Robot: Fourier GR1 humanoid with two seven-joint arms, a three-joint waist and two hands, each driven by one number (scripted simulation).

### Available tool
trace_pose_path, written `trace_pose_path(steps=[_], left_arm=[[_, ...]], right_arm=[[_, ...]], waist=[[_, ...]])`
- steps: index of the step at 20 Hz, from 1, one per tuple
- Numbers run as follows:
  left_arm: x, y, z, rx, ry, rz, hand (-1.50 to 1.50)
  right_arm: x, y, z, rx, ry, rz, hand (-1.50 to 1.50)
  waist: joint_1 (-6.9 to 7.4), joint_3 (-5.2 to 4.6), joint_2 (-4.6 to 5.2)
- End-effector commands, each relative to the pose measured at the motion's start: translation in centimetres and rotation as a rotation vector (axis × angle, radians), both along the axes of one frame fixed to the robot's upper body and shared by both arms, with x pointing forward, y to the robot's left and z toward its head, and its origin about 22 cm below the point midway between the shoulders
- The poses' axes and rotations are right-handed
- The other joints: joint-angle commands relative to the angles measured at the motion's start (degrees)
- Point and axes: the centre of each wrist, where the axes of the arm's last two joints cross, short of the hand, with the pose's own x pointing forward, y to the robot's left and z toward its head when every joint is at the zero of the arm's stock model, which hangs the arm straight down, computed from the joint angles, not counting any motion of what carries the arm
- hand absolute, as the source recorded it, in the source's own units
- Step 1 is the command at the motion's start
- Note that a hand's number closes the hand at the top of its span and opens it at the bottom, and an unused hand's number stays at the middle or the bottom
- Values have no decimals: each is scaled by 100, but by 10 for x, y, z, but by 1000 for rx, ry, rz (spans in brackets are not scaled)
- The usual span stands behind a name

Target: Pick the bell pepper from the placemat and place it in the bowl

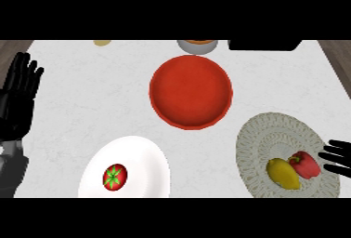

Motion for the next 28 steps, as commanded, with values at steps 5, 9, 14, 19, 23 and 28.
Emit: trace_pose_path(steps=[5, 9, 14, 19, 23, 28], left_arm=[[3, 10, 0, -4, -3, -8, 0], [-3, 5, 9, -4, -2, -6, 0], [3, -10, 4, 4, -2, 6, 0], [-12, 9, -5, 6, -7, 9, 0], [-6, -14, 2, -2, -12, 9, 0], [0, 2, -3, 11, 27, 1, 0]], right_arm=[[32, 5, -15, 76, 16, 147, -150], [27, 14, -36, 75, 24, 177, -150], [46, 17, -38, 35, 21, 160, -150], [30, 38, -60, 23, 14, 165, -150], [31, 26, -78, 4, 28, 163, -150], [50, 55, -72, -30, 42, 128, -150]], waist=[[-10, -2, 4], [-23, 0, -8], [-25, -1, -1], [-71, -5, -20], [-50, -1, -17], [-74, -6, -17]])
